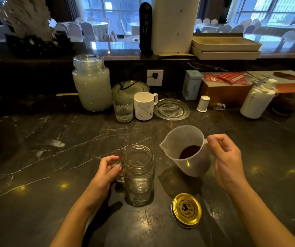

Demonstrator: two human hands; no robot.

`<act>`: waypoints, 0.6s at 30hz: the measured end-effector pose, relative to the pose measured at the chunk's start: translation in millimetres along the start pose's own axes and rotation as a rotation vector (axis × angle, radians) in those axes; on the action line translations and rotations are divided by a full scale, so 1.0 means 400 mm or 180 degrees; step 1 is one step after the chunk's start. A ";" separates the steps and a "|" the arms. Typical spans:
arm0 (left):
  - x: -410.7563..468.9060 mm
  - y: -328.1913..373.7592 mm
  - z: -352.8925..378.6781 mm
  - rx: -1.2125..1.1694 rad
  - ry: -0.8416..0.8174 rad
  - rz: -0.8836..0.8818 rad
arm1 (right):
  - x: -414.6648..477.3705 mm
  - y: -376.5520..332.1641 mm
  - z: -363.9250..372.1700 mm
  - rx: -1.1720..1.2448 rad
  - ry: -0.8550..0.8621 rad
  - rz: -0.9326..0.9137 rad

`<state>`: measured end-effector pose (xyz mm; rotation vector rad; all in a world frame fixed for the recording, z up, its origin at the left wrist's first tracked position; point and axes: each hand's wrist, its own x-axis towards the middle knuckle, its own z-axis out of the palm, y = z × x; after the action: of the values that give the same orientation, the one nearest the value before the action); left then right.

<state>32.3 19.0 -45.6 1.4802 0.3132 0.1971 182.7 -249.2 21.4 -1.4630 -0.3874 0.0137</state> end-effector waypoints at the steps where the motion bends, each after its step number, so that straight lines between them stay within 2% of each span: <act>1: 0.000 -0.003 0.004 -0.0103 0.0119 0.0026 | 0.005 -0.003 0.002 0.0046 0.0022 0.0030; 7: -0.005 -0.003 0.064 -0.0095 0.0570 0.0255 | 0.025 -0.026 0.023 -0.0328 0.0059 -0.0176; 12: -0.008 0.001 0.117 -0.0328 0.1076 0.0401 | 0.045 -0.061 0.042 -0.0577 -0.0137 -0.0320; 18: -0.018 -0.016 0.129 -0.0520 0.1155 0.0287 | 0.086 -0.129 0.064 -0.0948 -0.0473 -0.0722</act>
<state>41.9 -32.4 -48.3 1.2938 0.5101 0.5544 196.8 -222.1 81.2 -1.7083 -0.6984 -0.1225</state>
